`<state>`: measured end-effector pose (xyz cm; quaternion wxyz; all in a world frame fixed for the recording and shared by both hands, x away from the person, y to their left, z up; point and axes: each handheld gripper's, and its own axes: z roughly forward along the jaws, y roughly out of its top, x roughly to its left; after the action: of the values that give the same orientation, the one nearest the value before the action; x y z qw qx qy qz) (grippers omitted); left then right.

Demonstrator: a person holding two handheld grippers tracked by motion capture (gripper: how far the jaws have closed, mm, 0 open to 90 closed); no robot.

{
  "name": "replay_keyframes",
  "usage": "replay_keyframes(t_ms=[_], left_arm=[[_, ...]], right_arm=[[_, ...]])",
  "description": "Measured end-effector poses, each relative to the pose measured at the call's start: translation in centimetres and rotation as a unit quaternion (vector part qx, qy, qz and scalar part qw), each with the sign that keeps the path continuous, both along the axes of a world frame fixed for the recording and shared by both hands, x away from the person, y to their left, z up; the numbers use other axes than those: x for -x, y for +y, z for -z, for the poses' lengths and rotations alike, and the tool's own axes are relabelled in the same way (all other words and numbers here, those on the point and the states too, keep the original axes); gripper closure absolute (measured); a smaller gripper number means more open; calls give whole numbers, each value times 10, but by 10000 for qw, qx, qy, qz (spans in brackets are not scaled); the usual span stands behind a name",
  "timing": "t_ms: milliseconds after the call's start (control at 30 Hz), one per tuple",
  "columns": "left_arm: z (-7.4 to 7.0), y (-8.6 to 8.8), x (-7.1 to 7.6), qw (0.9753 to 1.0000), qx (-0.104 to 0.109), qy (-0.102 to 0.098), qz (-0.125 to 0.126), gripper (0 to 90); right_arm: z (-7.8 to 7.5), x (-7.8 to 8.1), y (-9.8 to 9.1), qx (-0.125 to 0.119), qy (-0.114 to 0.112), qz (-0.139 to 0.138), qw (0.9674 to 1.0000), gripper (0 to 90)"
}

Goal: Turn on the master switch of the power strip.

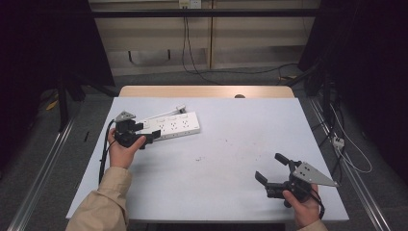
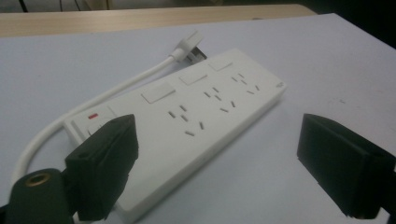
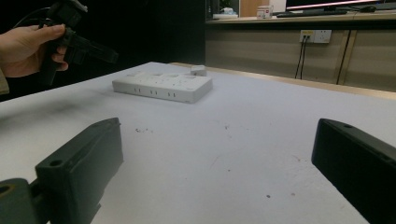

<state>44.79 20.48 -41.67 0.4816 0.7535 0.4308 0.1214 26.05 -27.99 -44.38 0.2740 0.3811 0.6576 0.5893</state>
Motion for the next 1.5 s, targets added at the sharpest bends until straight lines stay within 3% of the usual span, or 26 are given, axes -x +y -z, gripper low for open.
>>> replay_keyframes(t_ms=[667, 1500], left_arm=[[5, 9, 38, 9992, 287, -200, 215, 86], [13, 20, 64, 9990, 273, -182, 319, 75]], right_arm=[[1, -1, 2, 4, 39, -49, 10000, 14], [1, 0, 1, 17, 36, -59, 10000, 15]])
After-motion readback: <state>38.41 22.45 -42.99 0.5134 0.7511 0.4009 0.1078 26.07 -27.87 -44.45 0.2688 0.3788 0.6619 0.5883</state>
